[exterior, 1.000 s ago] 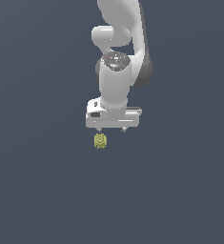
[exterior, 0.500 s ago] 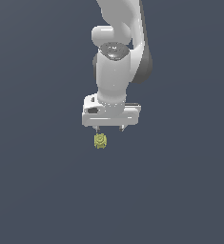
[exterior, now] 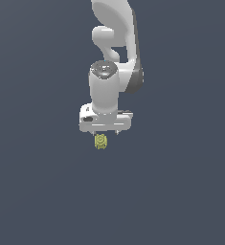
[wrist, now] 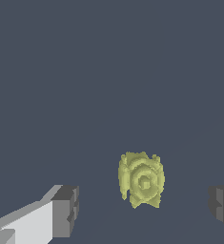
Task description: Pick up the object and move it to a goal position.
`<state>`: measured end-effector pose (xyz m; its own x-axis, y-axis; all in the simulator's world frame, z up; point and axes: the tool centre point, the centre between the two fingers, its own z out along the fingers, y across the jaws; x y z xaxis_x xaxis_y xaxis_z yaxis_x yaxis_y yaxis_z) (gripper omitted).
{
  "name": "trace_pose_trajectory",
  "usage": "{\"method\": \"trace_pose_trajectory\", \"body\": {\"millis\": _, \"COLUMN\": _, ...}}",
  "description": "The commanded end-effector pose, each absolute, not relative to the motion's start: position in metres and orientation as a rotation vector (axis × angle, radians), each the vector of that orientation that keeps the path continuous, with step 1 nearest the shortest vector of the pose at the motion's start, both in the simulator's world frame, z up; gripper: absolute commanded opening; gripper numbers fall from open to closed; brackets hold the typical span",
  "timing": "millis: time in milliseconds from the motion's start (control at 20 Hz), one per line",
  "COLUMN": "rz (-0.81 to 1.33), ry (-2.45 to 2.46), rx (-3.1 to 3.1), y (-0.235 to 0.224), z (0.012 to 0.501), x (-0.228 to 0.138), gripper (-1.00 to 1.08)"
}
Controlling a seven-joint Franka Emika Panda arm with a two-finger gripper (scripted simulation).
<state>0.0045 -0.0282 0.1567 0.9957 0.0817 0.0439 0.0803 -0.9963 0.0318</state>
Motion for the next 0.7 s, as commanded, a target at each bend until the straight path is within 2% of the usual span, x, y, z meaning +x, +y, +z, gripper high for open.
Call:
{"method": "trace_pose_trajectory", "body": {"millis": 0, "rz": 0.045, "ry": 0.125, "rx": 3.119, "y": -0.039, "z": 0.134, "x": -0.004, "gripper": 1.00}}
{"method": "trace_pose_trajectory", "body": {"millis": 300, "rz": 0.007, "ry": 0.122, "rx": 3.136, "y": -0.056, "z": 0.098, "x": -0.021, "gripper": 1.00}}
{"method": "trace_pose_trajectory", "body": {"millis": 650, "rz": 0.000, "ry": 0.120, "rx": 3.138, "y": -0.059, "z": 0.091, "x": -0.024, "gripper": 1.00}}
